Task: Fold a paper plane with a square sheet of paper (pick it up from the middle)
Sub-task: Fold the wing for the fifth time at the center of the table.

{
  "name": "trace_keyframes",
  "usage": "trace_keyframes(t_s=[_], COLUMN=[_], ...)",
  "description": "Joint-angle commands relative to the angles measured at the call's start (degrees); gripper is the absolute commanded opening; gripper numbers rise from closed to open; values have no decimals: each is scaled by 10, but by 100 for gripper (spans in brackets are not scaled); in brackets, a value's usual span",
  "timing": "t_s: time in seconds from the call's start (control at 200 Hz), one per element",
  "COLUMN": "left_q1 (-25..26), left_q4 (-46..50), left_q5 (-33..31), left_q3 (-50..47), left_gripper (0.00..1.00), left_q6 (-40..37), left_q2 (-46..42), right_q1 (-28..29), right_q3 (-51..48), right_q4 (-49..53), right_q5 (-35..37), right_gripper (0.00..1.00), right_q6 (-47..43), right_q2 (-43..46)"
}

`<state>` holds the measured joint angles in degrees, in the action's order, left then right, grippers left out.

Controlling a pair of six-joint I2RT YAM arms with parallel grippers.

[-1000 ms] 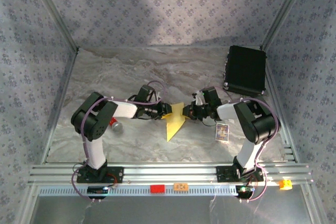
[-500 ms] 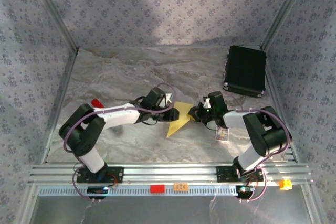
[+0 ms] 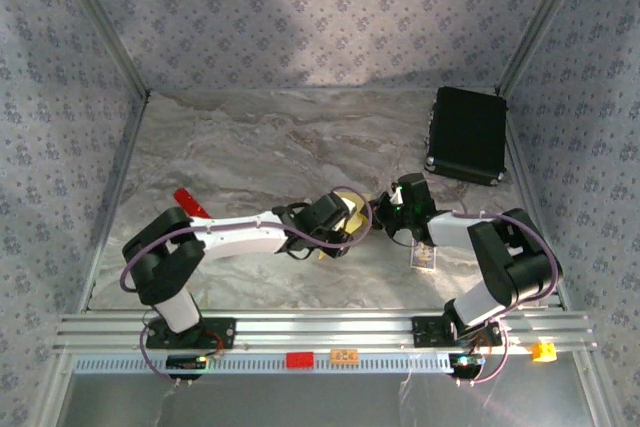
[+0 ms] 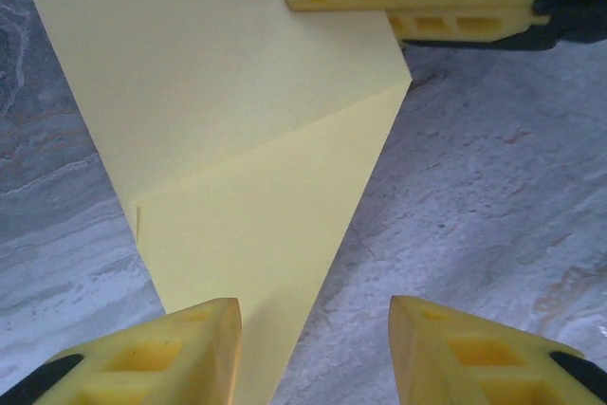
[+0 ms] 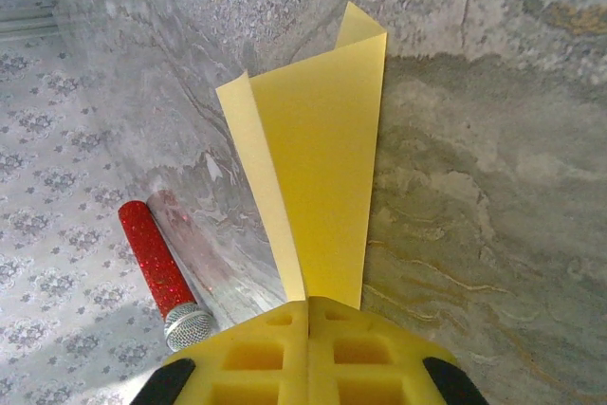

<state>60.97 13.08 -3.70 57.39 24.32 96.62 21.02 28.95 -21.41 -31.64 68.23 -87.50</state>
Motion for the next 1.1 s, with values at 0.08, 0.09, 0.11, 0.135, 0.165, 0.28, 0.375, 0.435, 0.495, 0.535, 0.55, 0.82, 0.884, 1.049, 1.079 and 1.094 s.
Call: trace_keyframes(t_s=[0.08,0.09,0.11,0.135,0.165,0.28,0.375,0.435,0.495,0.535,0.55,0.82,0.884,1.049,1.079,1.094], left_q1=[21,22,23,25,27,36,43,48,52,56,56,64,65,66,67,67], left_q4=[44,43,42,39,39,57,77,82,87,91,93,99,99,100,100,99], left_q5=[-61,-62,-62,-63,-66,-103,-130,-138,-146,-154,-156,-185,-186,-189,-190,-191], left_q3=[31,31,31,31,32,43,56,61,64,66,67,64,63,63,62,62], left_gripper=[44,44,44,44,44,44,44,43,42,40,40,31,29,24,24,24], left_q6=[-25,-24,-24,-23,-24,-26,-30,-33,-36,-35,-35,-29,-29,-28,-28,-28], left_q2=[32,33,33,35,36,49,62,68,72,76,77,77,77,78,77,77], right_q1=[3,3,3,4,4,4,4,4,4,5,5,6,6,5,5,5], right_q3=[6,6,5,6,6,8,8,9,10,10,11,11,12,12,12,12], right_q4=[5,5,4,4,4,5,5,4,4,4,4,7,7,8,8,8], right_q5=[12,11,12,12,12,11,11,10,9,9,10,12,11,11,11,9], right_gripper=[5,5,5,5,5,5,5,5,5,5,5,5,5,5,5,5], right_q6=[16,16,17,17,17,20,22,23,24,24,24,23,23,23,23,23], right_q2=[11,12,12,12,12,11,12,11,12,13,13,13,13,13,13,14])
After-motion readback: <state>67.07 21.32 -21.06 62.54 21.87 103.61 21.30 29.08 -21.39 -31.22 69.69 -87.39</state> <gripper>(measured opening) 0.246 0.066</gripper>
